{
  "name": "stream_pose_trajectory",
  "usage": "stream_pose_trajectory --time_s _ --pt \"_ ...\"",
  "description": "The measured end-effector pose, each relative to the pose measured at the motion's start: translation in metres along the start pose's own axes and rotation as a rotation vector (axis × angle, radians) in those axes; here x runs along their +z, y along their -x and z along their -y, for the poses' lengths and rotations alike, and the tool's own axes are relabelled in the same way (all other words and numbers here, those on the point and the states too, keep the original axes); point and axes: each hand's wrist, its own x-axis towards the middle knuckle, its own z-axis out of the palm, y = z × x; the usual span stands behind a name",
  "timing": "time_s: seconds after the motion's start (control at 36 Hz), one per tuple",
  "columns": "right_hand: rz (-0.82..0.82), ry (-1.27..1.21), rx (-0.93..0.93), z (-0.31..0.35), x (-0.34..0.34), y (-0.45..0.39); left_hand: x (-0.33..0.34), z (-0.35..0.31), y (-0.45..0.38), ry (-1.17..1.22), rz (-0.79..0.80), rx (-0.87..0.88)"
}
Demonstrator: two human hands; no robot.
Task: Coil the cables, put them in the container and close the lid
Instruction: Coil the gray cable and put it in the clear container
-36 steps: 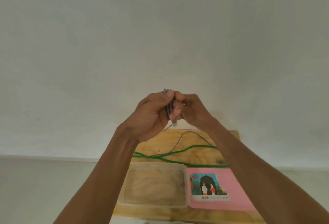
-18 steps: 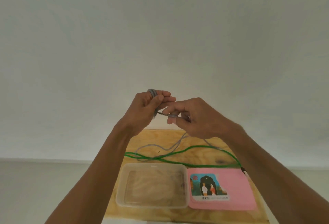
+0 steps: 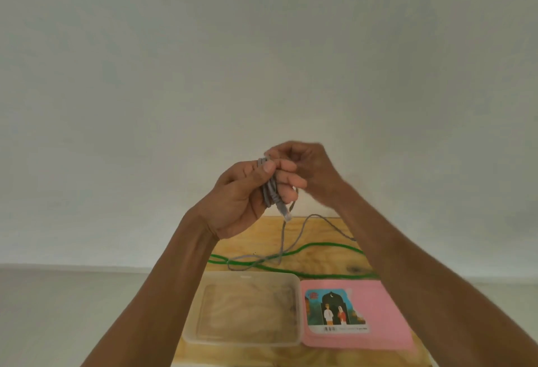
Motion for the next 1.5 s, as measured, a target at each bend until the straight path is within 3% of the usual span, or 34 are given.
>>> stream_pose_trajectory --time_s 0.08,0.17,0.28,0.42,0.53,0.61,0.72,0.83,0.94,1.11,1.28,1.36,1.5 --pt "-0.019 -0.104 0.173 -0.019 0.018 0.017 -0.002 -0.002 -0.004 0.024 -0.038 0.014" --pt "-0.026 0.059 0.138 -0.031 0.030 0.033 -0.008 -0.006 -0.008 0.012 -0.040 0.028" --pt "0.027 0.081 0.131 -0.032 0.039 0.048 -0.014 -0.010 -0.019 -0.062 -0.130 0.087" --pt "0.033 0.167 0.152 -0.031 0.041 0.060 -0.029 -0.015 -0.032 -0.314 -0.219 0.159" --pt "-0.027 0.512 -0.006 -0.005 0.026 0.054 -0.037 -0.013 -0.027 -0.624 -0.183 0.094" --pt "-0.008 0.589 -0.103 0.024 0.007 0.039 -0.039 -0.009 -0.021 -0.802 -0.146 0.028" --pt "0.077 0.624 -0.178 0.057 -0.014 0.012 -0.028 0.003 -0.015 -0.608 -0.079 -0.097" --pt "0.145 0.427 -0.151 0.063 -0.024 -0.009 -0.016 0.012 -0.012 -0.288 -0.083 -0.101" --pt "0.126 0.269 -0.126 0.051 -0.023 -0.020 -0.011 0.012 -0.010 -0.136 -0.066 -0.091" --pt "0.058 0.105 -0.016 0.010 -0.014 -0.021 -0.012 0.006 -0.009 -0.148 -0.035 -0.055" --pt "0.060 0.070 0.137 -0.016 0.013 0.001 -0.013 0.000 -0.014 -0.013 -0.048 0.003" --pt "0.079 0.234 0.114 -0.027 0.021 0.017 -0.015 -0.011 -0.020 0.069 -0.063 0.028" --pt "0.068 0.343 -0.019 -0.022 0.028 0.035 -0.025 -0.027 -0.027 -0.043 -0.161 0.064"
